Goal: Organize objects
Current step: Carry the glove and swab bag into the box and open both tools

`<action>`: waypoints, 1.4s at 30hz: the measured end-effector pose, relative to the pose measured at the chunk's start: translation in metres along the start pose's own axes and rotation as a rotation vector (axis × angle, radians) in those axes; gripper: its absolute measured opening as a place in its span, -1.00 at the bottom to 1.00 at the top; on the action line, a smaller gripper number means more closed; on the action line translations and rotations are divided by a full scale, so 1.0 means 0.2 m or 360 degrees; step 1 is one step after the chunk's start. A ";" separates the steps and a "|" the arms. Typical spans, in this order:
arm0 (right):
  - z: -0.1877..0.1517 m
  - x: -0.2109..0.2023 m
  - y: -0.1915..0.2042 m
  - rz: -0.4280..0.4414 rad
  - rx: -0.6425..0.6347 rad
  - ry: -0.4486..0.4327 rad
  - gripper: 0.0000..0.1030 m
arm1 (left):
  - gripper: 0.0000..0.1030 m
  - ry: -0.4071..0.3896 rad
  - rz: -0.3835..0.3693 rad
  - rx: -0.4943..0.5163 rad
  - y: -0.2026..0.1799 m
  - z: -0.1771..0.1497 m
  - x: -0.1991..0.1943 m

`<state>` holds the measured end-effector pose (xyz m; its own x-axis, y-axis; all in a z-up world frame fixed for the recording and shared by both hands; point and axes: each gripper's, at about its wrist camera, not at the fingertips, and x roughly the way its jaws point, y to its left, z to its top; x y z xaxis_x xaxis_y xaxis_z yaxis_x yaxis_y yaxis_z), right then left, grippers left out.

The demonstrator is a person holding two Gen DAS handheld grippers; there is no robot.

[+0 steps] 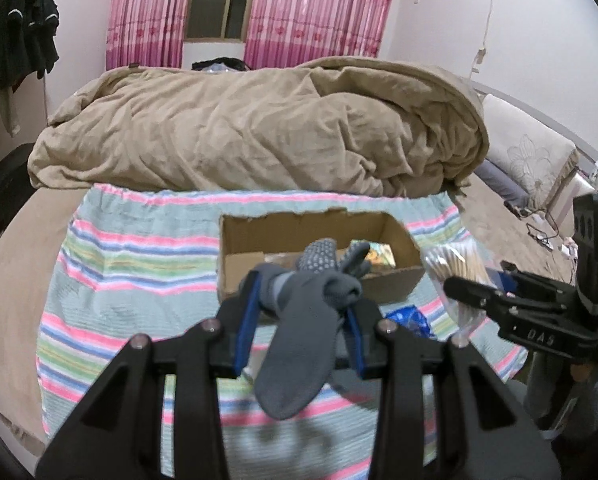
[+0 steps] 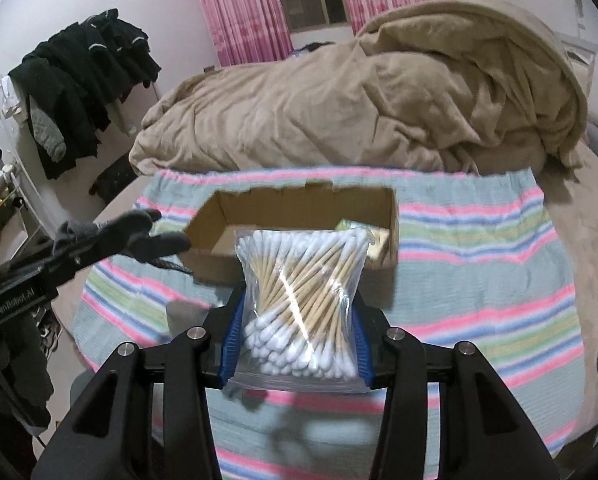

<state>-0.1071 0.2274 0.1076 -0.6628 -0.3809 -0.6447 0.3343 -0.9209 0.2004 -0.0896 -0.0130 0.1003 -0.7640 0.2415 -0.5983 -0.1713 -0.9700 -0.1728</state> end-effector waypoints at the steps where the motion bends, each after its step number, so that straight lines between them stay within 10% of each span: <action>1: 0.02 0.01 0.00 0.0000 -0.0004 -0.0009 -0.07 | -0.25 -0.0006 0.0001 -0.0001 0.00 0.01 0.01; 14: 0.22 0.29 -0.03 0.0020 -0.0010 0.0000 -0.07 | -0.25 -0.0028 0.0009 -0.0004 0.08 0.20 0.27; 32: 0.24 0.81 -0.10 0.0055 0.0056 0.0195 -0.04 | -0.18 0.0324 0.0004 -0.0147 0.25 0.12 0.84; 37: 0.24 0.78 -0.10 0.0043 0.0048 0.0170 0.42 | 0.36 0.0298 0.0018 -0.0148 0.22 0.12 0.80; 42: 0.26 0.66 -0.11 0.0021 0.0051 0.0105 0.42 | 0.46 0.0236 0.0026 -0.0139 0.20 0.15 0.67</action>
<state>-0.2367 0.1934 0.0576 -0.6123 -0.3879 -0.6889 0.3205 -0.9183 0.2322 -0.2178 -0.0199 0.0367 -0.6648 0.2339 -0.7095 -0.1001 -0.9690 -0.2257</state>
